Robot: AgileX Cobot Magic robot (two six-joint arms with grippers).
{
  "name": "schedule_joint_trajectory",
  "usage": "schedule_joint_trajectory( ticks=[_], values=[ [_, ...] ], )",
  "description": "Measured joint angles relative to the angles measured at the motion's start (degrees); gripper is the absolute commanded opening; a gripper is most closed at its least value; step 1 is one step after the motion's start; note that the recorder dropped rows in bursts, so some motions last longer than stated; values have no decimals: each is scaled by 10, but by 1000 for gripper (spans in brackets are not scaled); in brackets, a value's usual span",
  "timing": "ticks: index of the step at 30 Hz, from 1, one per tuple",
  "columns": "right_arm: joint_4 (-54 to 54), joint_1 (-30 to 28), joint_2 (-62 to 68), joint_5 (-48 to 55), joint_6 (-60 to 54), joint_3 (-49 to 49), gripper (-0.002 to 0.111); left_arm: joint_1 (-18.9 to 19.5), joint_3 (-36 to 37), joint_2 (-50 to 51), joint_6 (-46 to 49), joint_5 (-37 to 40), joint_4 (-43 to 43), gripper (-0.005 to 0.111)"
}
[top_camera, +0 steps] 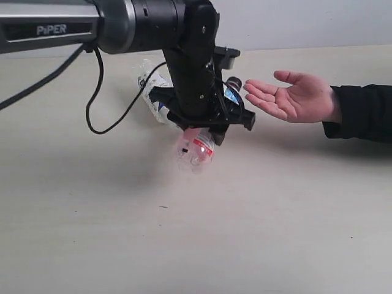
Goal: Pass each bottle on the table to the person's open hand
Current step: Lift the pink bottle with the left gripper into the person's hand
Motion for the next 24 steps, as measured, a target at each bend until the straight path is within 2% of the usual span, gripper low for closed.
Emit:
schedule_joint_trajectory(
  ticks=[7,11,15,18,24],
  values=[
    [0,0,0,0,0,0,0,2,0,-44,-61,0,97,5],
    [0,0,0,0,0,0,0,2,0,-59,-78,0,115,5],
    [0,0,0,0,0,0,0,2,0,-68,-82,-13,114,4],
    [0,0,0,0,0,0,0,2,-7,-69,-83,-32,97,0],
    [0,0,0,0,0,0,0,2,-20,-69,-78,-116,37,0]
  ],
)
